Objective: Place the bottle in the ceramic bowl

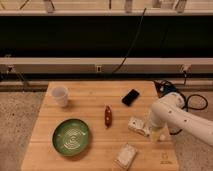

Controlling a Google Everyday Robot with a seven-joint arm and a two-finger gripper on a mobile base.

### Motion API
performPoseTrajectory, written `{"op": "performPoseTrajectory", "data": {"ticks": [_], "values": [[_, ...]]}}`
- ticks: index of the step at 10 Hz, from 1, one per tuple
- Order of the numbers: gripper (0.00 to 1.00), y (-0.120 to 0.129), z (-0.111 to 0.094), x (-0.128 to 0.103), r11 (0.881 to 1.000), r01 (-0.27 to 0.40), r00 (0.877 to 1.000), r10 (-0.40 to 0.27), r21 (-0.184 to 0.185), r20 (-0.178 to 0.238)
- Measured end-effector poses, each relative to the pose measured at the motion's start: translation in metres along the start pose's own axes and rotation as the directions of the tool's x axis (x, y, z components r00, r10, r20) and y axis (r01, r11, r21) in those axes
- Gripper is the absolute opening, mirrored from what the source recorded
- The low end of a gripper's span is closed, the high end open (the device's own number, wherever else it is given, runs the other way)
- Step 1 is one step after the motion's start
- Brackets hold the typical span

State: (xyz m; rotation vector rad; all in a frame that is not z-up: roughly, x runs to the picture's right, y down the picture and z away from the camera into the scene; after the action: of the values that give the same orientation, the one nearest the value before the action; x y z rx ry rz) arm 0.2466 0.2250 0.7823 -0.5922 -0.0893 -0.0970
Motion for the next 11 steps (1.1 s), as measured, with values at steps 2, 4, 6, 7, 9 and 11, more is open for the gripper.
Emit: {"op": "performPoseTrajectory", "data": {"ticks": [2, 4, 6, 7, 9, 11], "values": [[0.80, 0.001, 0.003, 0.001, 1.000, 0.010, 1.000, -0.010, 0.002, 0.002], [0.80, 0.002, 0.006, 0.001, 1.000, 0.017, 1.000, -0.017, 0.004, 0.000], [0.80, 0.003, 0.008, 0.000, 1.000, 0.023, 1.000, -0.023, 0.006, 0.003], [0.80, 0.003, 0.009, 0.000, 1.000, 0.029, 1.000, -0.029, 0.007, 0.003], [0.80, 0.004, 0.011, 0.000, 0.999, 0.034, 0.999, -0.034, 0.008, 0.005], [0.80, 0.004, 0.012, -0.001, 0.999, 0.037, 0.999, -0.037, 0.009, 0.007]]}}
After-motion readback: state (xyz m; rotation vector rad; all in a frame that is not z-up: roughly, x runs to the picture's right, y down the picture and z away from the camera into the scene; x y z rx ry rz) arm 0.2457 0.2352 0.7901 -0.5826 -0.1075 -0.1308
